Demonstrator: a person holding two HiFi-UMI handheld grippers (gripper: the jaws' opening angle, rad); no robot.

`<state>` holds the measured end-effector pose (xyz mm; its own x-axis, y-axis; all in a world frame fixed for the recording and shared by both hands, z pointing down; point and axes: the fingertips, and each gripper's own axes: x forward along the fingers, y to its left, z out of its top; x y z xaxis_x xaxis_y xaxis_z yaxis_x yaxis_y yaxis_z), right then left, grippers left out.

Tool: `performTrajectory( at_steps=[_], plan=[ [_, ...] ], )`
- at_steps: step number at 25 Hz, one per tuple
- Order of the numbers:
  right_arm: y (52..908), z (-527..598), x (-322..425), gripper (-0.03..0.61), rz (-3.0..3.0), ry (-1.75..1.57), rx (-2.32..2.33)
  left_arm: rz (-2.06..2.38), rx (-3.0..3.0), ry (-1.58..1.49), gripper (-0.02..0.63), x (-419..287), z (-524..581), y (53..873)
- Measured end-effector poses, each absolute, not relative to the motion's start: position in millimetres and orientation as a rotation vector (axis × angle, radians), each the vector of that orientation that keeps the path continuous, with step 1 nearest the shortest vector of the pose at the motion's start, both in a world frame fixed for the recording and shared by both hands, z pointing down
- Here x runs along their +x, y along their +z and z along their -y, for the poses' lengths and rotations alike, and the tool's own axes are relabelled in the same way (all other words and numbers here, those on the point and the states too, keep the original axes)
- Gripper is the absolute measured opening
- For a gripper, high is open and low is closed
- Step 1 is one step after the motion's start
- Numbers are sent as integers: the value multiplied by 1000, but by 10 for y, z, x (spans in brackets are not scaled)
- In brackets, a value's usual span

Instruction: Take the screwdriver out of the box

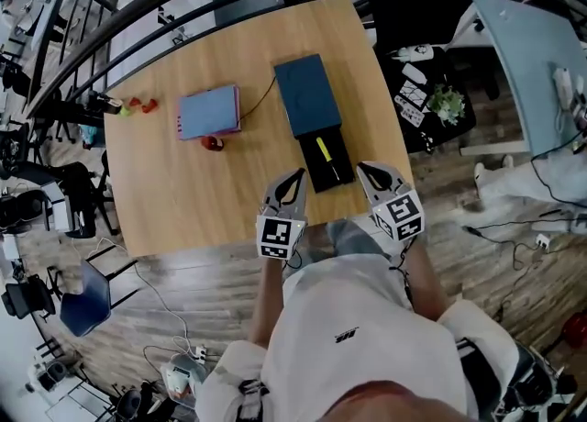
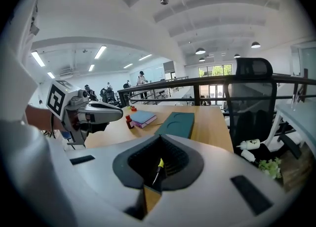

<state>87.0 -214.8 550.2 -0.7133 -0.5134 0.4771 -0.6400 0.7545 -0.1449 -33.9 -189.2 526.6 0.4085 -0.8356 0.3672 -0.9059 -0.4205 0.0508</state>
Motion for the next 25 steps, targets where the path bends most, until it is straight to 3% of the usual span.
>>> performTrajectory(
  at_steps=[25],
  plan=[
    [6465, 2514, 267, -5, 2335, 540, 918, 1201, 2380, 490, 12, -515, 2312, 6283]
  ],
)
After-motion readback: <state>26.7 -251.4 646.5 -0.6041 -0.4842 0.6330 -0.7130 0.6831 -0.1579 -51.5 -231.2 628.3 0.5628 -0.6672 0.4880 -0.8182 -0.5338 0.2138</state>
